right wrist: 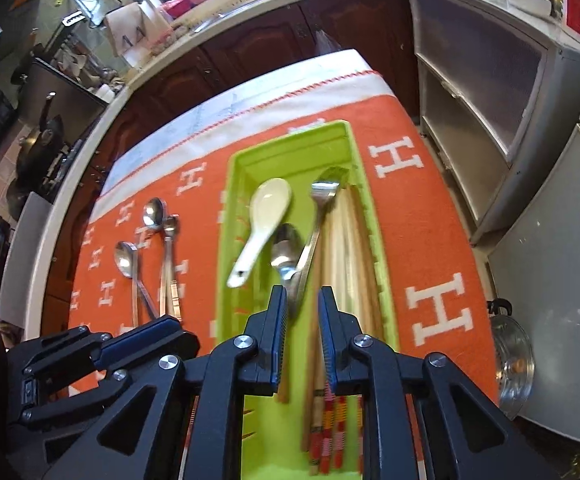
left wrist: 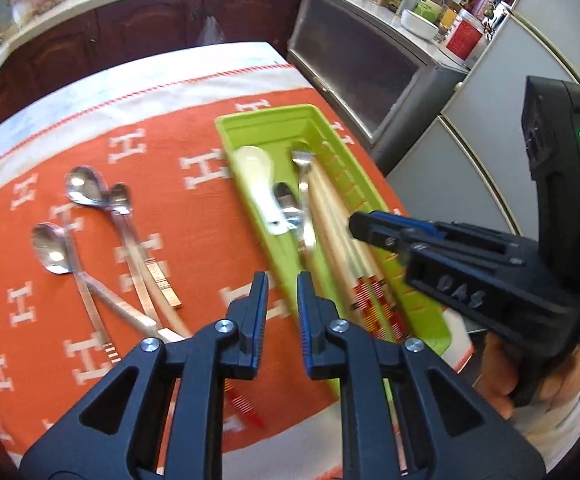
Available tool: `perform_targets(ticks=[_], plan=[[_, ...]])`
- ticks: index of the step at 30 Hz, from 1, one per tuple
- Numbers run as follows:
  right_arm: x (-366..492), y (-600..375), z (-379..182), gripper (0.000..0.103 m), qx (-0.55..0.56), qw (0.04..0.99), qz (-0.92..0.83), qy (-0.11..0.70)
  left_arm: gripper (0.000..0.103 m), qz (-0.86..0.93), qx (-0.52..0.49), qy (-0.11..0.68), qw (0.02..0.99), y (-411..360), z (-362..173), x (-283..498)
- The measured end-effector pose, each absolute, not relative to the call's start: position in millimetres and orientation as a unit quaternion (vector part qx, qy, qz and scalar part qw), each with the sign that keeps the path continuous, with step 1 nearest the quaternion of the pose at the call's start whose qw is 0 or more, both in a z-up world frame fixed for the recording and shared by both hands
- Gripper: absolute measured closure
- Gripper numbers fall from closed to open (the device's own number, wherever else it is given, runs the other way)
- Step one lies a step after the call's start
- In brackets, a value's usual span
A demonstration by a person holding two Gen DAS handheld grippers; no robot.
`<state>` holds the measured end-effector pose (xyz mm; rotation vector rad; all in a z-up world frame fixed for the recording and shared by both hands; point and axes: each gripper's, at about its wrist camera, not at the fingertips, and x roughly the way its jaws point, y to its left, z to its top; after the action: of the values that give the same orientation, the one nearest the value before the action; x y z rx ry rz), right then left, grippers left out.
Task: Organize utensils
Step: 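Return to the pile and grasp a metal chopstick with each tool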
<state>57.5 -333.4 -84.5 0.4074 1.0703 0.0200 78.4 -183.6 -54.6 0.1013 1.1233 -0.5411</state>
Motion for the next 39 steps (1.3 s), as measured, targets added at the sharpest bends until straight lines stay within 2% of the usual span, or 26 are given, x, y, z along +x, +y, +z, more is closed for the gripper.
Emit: perform_targets(ticks=[6, 7, 8, 10, 17, 28, 39], plan=[[51, -293, -58, 0.087, 0.181, 0.850, 0.050, 0.492, 0.089, -0.218, 0.040, 0.513, 0.829, -118, -31, 76], [51, -282, -54, 0.087, 0.178, 0.852, 0.060, 0.489, 0.083, -0.208, 0.035, 0.510, 0.834, -104, -28, 77], [51, -275, -51, 0.087, 0.175, 0.852, 0.066, 0.488, 0.071, -0.197, 0.029, 0.507, 0.839, -90, -24, 79], [51, -253, -46, 0.087, 0.165, 0.854, 0.084, 0.487, 0.060, -0.178, 0.017, 0.498, 0.849, -68, -20, 80], [57, -193, -59, 0.087, 0.143, 0.841, 0.122, 0.507, 0.060, -0.134, -0.008, 0.499, 0.856, -11, -34, 93], [79, -157, -126, 0.087, 0.138, 0.817, 0.123, 0.546, 0.060, -0.140, -0.025, 0.531, 0.835, -14, -108, 110], [111, -143, -168, 0.094, 0.118, 0.815, 0.121, 0.555, 0.073, -0.119, -0.040, 0.549, 0.826, -17, -149, 139]])
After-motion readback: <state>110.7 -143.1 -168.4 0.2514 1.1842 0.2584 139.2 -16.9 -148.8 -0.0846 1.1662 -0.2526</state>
